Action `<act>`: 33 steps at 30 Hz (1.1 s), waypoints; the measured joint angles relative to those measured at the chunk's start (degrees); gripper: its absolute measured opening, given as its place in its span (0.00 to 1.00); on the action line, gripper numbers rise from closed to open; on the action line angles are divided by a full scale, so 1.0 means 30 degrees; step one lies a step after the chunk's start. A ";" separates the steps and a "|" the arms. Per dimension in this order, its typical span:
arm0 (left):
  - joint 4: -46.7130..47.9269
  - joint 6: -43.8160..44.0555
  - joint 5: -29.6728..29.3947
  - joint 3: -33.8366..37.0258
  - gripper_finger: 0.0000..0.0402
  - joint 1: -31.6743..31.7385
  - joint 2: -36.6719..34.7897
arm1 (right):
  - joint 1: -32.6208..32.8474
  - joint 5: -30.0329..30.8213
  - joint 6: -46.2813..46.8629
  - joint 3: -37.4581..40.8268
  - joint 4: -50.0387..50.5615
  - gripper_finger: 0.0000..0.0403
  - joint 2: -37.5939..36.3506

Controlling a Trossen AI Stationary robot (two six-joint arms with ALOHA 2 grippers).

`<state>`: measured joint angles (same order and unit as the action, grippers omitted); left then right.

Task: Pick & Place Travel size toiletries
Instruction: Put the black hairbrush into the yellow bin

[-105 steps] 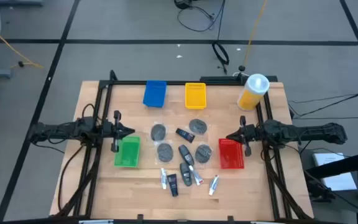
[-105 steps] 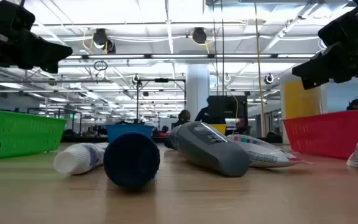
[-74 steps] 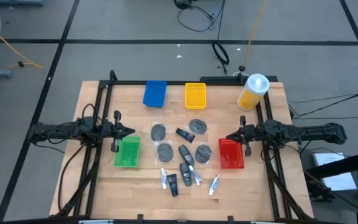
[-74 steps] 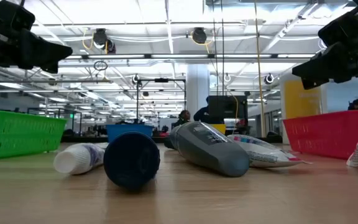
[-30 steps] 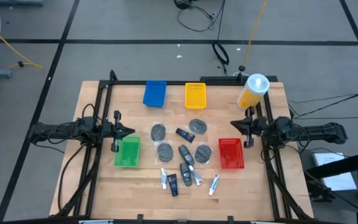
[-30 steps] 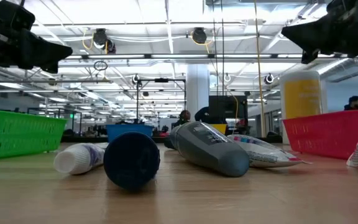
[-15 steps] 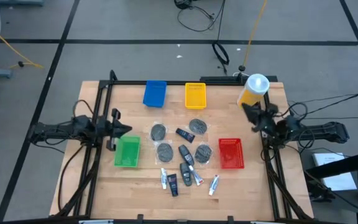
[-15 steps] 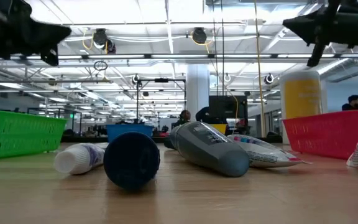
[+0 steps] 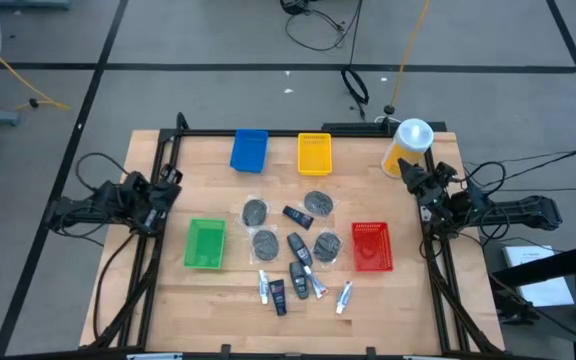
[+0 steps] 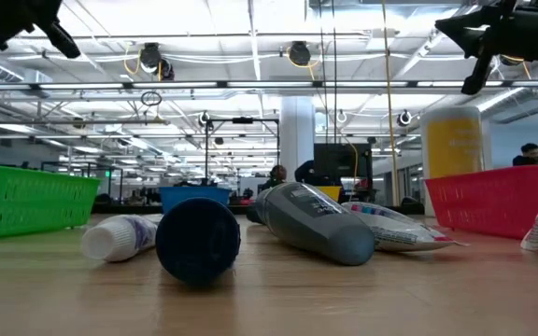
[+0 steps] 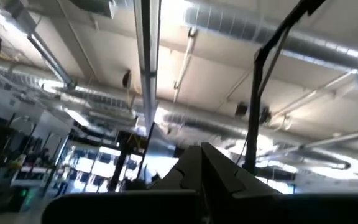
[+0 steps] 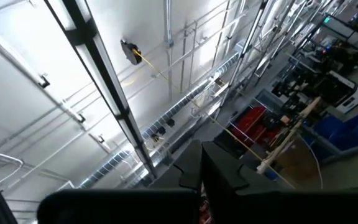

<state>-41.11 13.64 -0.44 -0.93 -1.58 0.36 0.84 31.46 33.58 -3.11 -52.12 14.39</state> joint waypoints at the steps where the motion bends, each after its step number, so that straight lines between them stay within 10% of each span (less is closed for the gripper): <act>1: -0.0357 -0.0220 -0.0027 0.0000 0.00 0.0001 0.0000 | 0.0000 -0.0002 0.0071 0.0000 0.0002 0.03 0.0000; 16: 0.5704 0.3116 -0.6686 0.0000 0.00 0.0007 0.0179 | 0.0015 -0.2603 -0.3659 -0.5088 0.6744 0.40 0.3176; 22: 0.6541 0.5209 -0.6882 -0.1180 0.00 0.0007 0.1324 | -0.0043 -0.2475 -0.1003 -0.7222 1.2665 0.42 0.4603; 33: 1.8421 0.7675 -0.6888 -0.7457 0.00 0.0831 0.5298 | -0.2010 -0.4514 0.0554 -1.1235 2.1144 0.42 1.0078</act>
<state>14.15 36.67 -21.10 -23.30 0.91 16.25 -5.19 17.92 35.24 -36.82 11.31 44.63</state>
